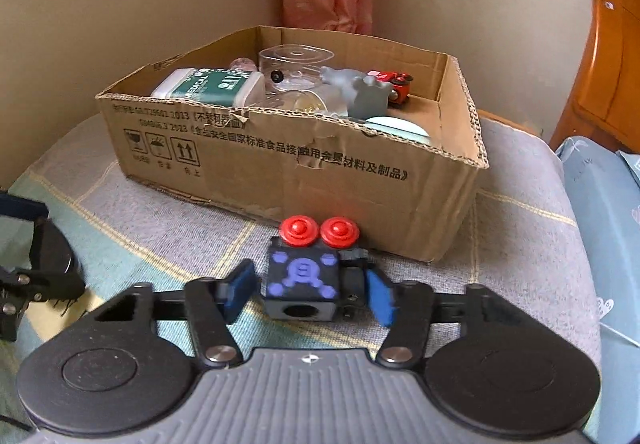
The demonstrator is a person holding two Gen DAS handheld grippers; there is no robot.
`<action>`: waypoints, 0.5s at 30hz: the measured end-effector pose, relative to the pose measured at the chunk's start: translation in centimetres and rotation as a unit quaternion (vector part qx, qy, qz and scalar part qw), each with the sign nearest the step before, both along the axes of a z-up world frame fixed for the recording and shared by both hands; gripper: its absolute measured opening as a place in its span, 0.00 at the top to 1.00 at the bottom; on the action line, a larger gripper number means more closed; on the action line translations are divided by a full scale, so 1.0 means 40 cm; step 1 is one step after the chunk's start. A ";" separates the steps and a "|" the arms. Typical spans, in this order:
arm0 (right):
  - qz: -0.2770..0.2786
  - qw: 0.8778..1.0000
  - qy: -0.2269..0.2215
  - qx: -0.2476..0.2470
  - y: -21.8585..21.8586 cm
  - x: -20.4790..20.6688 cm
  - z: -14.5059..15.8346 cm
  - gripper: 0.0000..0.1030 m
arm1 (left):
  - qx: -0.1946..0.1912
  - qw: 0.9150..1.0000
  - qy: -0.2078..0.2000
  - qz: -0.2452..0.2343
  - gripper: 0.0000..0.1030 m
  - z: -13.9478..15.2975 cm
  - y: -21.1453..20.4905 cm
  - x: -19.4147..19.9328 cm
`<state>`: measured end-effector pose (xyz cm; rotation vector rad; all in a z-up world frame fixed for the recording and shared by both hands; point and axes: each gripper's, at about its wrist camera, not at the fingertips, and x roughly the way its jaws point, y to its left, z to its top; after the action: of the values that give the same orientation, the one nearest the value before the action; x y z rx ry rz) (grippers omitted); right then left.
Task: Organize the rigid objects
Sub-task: 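Grasp black fidget cube with right gripper while left holds the black paddle, then carry paddle with left and fidget cube with right into the box, open both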
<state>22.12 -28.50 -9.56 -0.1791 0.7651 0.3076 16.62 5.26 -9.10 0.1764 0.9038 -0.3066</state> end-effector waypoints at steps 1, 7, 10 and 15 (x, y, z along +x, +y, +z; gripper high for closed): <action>0.002 1.000 0.000 -0.004 0.000 -0.001 0.002 0.46 | 0.000 1.000 0.001 -0.005 0.13 0.005 -0.003 0.000; 0.012 1.000 0.007 -0.007 -0.018 -0.023 0.016 0.46 | -0.003 1.000 -0.006 -0.022 0.13 0.054 -0.014 -0.003; 0.023 1.000 0.012 0.003 -0.030 -0.041 0.039 0.46 | -0.009 0.999 -0.012 -0.036 0.13 0.093 -0.020 -0.002; 0.051 0.999 -0.003 0.002 -0.045 -0.074 0.107 0.46 | -0.007 0.998 -0.032 -0.062 0.13 0.167 -0.041 0.017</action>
<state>19.18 -30.32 -5.29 -0.2164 0.7505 0.4052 17.31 3.64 -2.42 0.2278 0.8287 -0.4200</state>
